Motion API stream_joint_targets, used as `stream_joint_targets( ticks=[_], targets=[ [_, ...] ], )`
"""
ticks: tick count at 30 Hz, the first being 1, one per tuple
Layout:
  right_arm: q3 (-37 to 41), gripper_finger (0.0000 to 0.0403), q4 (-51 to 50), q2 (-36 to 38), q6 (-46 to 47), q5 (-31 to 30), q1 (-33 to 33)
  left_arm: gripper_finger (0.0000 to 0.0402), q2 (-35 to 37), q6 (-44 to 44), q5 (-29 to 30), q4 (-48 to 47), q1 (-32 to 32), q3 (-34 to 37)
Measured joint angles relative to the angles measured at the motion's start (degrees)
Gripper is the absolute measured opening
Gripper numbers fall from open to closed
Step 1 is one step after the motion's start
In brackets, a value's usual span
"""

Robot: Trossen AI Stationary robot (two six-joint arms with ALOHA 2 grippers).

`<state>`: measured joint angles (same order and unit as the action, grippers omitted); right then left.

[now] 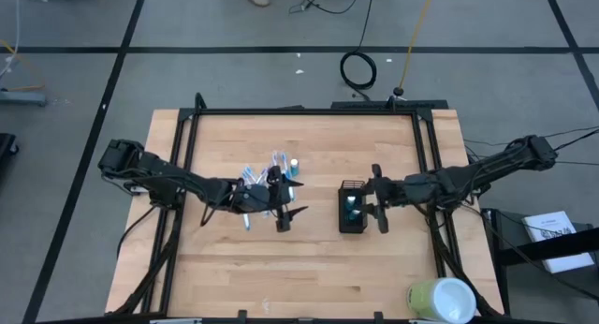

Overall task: Pick & Place toothbrushing station
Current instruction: Put the blue mouthwash bottle into the black organizer

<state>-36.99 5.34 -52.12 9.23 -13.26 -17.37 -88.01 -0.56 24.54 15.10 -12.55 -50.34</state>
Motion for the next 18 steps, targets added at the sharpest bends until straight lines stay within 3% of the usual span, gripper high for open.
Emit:
stream_joint_targets(
  ticks=[4, 9, 14, 18],
  targets=[
    [-0.02, 0.0144, 4.99, 0.99, -5.91, -0.28, 0.00, 0.0324, 0.02, 1.89, 2.71, 0.21, 1.58, 2.22],
    [-0.04, 0.0144, 8.89, 0.86, -12.12, -3.34, 0.00, 0.0324, 0.02, 12.94, 5.92, 0.06, 6.05, 7.91],
    [-0.09, 0.0144, 9.67, -0.12, -13.46, -6.28, 0.00, 0.0324, 0.00, 23.02, 5.98, 0.19, 8.39, 12.71],
    [-0.09, 0.0144, 10.24, -1.57, -13.62, -6.32, 0.00, 0.0324, -0.90, 25.69, 7.24, -0.02, 9.57, 14.99]
  ],
)
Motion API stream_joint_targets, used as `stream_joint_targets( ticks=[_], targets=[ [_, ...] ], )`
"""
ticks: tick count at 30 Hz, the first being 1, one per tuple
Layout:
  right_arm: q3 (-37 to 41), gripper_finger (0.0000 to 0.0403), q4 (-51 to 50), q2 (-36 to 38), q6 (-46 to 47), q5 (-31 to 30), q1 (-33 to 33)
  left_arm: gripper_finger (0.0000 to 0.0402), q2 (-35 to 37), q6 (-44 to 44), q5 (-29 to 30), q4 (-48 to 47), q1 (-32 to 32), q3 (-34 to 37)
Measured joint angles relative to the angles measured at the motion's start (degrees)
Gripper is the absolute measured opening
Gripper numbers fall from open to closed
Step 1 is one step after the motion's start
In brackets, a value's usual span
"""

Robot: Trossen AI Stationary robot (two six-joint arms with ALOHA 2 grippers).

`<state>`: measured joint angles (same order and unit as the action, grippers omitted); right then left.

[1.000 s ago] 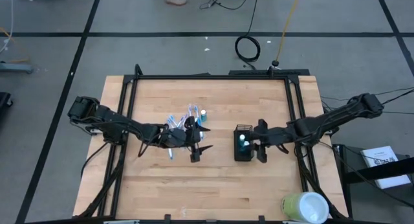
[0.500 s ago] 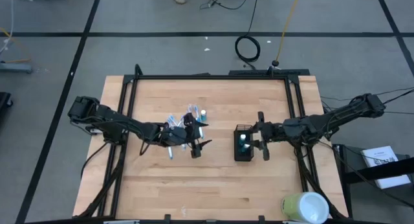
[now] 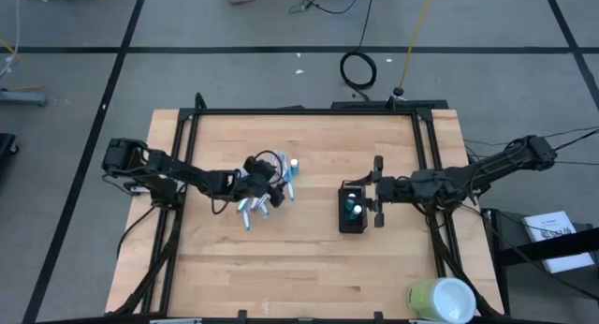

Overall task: Pick & Place toothbrushing station
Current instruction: Put the blue mouthwash bottle into the black organizer

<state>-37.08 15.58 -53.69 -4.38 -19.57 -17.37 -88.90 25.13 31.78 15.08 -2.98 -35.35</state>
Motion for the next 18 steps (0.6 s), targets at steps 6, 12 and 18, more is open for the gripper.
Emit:
stream_joint_targets(
  ticks=[6, 12, 18],
  targets=[
    [0.00, 0.0144, 3.61, -2.61, -2.58, -0.04, 0.04, 0.0324, -2.32, 3.21, 2.28, 5.61, 1.94, 1.88],
    [-0.02, 0.0144, 5.20, -3.41, -4.04, 0.09, 0.04, 0.0324, -8.85, -0.28, -4.19, 15.58, 3.39, 1.39],
    [-0.02, 0.0144, 4.65, -3.39, -4.04, 0.11, 0.07, 0.0324, -14.25, -7.74, -3.96, 25.56, 3.06, 1.18]
  ],
)
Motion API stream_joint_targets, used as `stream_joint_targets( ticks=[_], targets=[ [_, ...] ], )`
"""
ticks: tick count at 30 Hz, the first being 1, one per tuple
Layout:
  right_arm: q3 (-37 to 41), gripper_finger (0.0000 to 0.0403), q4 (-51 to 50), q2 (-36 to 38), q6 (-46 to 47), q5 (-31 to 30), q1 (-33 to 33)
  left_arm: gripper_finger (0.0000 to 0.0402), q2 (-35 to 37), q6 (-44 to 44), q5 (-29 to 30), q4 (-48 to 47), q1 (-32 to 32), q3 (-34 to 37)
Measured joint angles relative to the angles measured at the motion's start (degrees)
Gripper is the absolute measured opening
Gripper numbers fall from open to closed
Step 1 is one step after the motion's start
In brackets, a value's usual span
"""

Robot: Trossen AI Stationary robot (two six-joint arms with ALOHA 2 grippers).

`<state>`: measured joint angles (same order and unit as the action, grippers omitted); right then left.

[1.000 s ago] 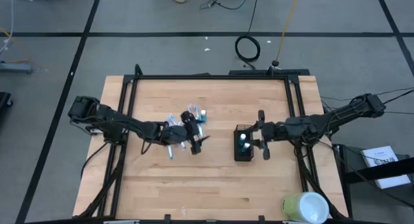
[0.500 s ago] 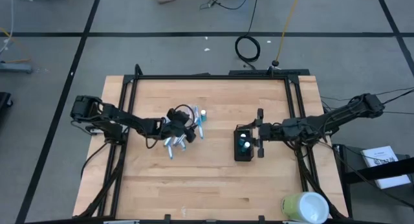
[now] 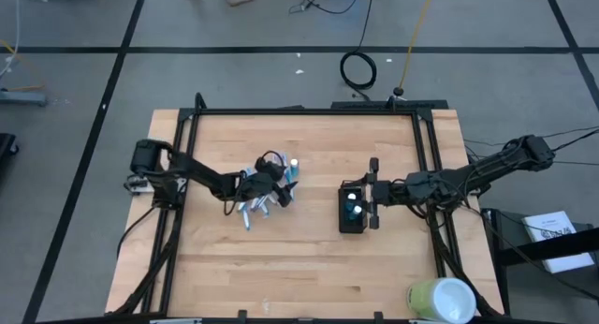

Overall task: Pick & Place toothbrushing station
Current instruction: Put the blue mouthwash bottle into the black organizer

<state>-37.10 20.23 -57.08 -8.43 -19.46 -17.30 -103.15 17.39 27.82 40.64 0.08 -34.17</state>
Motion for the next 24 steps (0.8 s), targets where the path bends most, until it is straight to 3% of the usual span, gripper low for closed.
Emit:
stream_joint_targets(
  ticks=[12, 18, 24],
  targets=[
    [0.00, 0.0144, -1.40, -0.02, 0.17, 0.04, -0.02, 0.0324, -11.48, -4.58, 1.15, 3.17, 1.17, -6.94],
    [0.00, 0.0144, -1.75, -0.02, 0.22, 0.07, -0.02, 0.0323, -12.75, -4.22, 2.49, 3.21, 1.89, -7.68],
    [0.00, 0.0144, -2.09, -0.02, 0.92, 0.11, -0.02, 0.0282, -12.72, -5.11, 0.68, 2.71, 3.56, -7.68]
  ],
)
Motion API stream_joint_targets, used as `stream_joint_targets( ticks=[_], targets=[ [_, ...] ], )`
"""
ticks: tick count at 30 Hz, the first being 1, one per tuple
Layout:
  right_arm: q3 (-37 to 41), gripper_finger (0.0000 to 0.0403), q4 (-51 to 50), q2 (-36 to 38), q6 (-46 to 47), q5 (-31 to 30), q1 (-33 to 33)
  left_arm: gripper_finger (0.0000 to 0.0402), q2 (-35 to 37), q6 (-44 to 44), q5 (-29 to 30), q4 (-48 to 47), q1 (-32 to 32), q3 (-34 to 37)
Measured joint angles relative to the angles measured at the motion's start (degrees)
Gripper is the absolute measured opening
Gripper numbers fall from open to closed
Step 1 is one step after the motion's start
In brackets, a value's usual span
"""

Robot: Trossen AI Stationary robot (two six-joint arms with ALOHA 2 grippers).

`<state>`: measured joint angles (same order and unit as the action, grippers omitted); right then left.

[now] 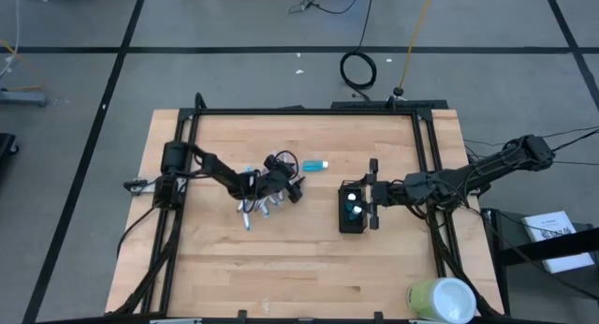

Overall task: Pick & Place toothbrushing station
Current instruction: Put the blue mouthwash bottle into the black organizer

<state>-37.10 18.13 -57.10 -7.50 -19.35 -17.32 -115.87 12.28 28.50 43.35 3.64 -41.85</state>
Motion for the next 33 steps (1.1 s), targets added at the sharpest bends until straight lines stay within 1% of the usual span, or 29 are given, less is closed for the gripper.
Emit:
stream_joint_targets(
  ticks=[2, 6, 7, 8, 10, 12, 14, 15, 18, 20, 24, 27, 30, 33],
  targets=[
    [0.00, 0.0144, -0.02, 0.00, 0.70, 0.02, 0.00, 0.0261, 0.00, -3.19, -2.25, 0.02, 0.23, 0.00],
    [0.00, 0.0144, -0.51, 0.00, 2.46, 0.11, -0.02, 0.0224, 1.68, -13.45, -4.79, -1.26, -0.29, -0.28],
    [0.00, 0.0144, -0.53, 0.00, 2.51, 0.11, -0.02, 0.0217, 3.02, -14.44, -6.06, -5.72, -0.24, -1.40],
    [0.00, 0.0144, -0.51, 0.00, 2.47, 0.13, -0.02, 0.0210, 4.73, -14.62, -8.23, -12.48, 0.27, -3.42],
    [0.00, 0.0144, -0.46, 0.00, 2.47, 0.11, -0.02, 0.0197, 7.48, -14.15, -11.79, -28.90, 1.98, -9.85],
    [0.00, 0.0144, -0.51, 0.00, 2.34, 0.13, -0.02, 0.0189, 8.58, -14.12, -12.45, -43.36, 3.49, -16.32],
    [0.00, 0.0144, -0.44, 0.00, 1.92, 0.13, -0.02, 0.0188, 8.40, -15.58, -12.81, -51.74, 4.53, -21.62],
    [0.01, 0.0144, -0.47, 0.00, 1.73, 0.13, -0.02, 0.0189, 8.28, -16.92, -13.67, -53.75, 4.90, -23.72],
    [0.02, 0.0144, -0.55, 0.00, 1.42, 0.15, -0.02, 0.0206, 7.45, -19.76, -18.45, -54.46, 6.11, -28.08],
    [0.02, 0.0144, -0.79, 0.02, 1.99, 0.15, -0.04, 0.0225, 6.37, -20.47, -20.13, -54.81, 6.77, -29.41],
    [0.02, 0.0144, -1.86, 0.02, 2.35, 0.17, -0.04, 0.0269, 4.43, -22.86, -20.54, -54.88, 7.34, -30.46],
    [0.04, 0.0144, -2.15, 0.02, 2.33, 0.17, -0.04, 0.0293, 2.53, -24.00, -21.25, -54.41, 7.60, -30.75],
    [0.04, 0.0144, -2.17, 0.02, 2.33, 0.17, -0.04, 0.0304, 0.46, -24.60, -21.29, -52.58, 8.07, -30.75],
    [0.04, 0.0144, -2.15, 0.03, 2.32, 0.17, -0.04, 0.0307, -1.03, -25.30, -20.77, -51.37, 8.80, -30.80]
  ],
)
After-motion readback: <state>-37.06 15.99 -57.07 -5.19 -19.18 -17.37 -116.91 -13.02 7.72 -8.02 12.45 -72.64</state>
